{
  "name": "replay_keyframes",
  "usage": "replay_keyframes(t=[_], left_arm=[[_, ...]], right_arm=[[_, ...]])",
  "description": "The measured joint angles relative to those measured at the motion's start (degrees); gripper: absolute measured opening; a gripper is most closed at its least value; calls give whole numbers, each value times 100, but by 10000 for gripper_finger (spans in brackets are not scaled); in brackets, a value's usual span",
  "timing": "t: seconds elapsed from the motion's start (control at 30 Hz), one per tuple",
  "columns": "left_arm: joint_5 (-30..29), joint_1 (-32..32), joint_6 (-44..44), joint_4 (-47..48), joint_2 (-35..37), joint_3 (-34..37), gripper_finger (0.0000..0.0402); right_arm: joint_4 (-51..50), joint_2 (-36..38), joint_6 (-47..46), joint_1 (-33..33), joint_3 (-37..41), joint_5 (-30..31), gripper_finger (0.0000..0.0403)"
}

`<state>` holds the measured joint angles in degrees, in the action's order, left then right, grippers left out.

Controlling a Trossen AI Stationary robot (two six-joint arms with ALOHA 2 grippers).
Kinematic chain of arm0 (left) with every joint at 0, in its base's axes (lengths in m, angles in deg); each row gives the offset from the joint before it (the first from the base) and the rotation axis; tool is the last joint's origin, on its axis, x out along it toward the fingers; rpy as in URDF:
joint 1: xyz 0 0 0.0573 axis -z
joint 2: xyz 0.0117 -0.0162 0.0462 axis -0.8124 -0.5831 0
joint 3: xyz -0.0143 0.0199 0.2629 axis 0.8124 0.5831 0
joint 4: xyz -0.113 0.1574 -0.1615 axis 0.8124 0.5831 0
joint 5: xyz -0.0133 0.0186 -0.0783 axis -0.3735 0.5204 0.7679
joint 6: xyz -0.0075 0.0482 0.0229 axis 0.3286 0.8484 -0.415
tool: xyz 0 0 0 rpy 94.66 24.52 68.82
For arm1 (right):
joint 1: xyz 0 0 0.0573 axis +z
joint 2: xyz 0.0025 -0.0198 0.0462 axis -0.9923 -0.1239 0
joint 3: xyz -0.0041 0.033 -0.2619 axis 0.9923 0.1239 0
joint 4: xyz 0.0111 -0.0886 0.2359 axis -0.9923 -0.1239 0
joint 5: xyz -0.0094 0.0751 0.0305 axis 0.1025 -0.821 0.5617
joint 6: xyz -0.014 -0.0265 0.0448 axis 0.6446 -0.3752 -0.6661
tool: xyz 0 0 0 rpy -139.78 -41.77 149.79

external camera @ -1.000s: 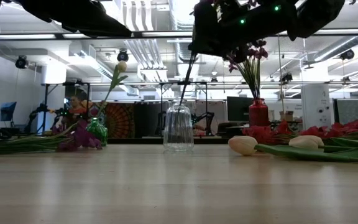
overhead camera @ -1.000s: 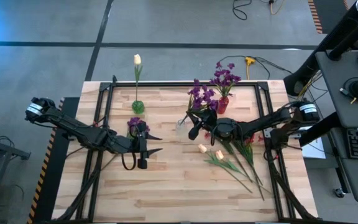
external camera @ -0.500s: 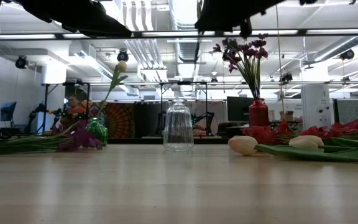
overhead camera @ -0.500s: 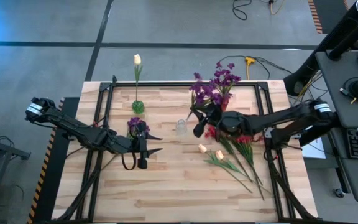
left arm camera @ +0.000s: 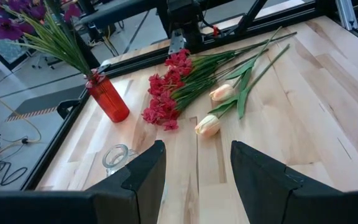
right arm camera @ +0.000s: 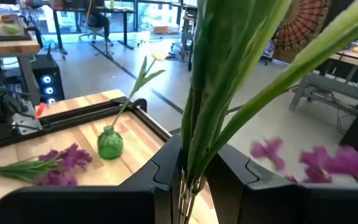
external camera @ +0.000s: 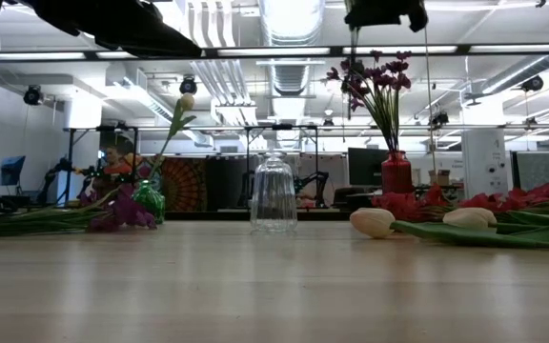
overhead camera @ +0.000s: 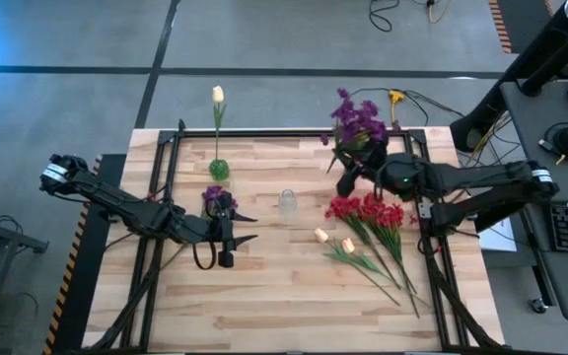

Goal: Sort flowers into vase by color
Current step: Put the bottom violet flowers into the red vase

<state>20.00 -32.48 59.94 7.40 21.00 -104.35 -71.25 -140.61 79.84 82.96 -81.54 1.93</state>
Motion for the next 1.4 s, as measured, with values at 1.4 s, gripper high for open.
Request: replay_keyframes(t=[1.4], left_arm=[[3557, -2159, 2037, -758, 216, -267, 122]], right_arm=[[-1923, 1682, -1612, 529, 957, 1292, 22]])
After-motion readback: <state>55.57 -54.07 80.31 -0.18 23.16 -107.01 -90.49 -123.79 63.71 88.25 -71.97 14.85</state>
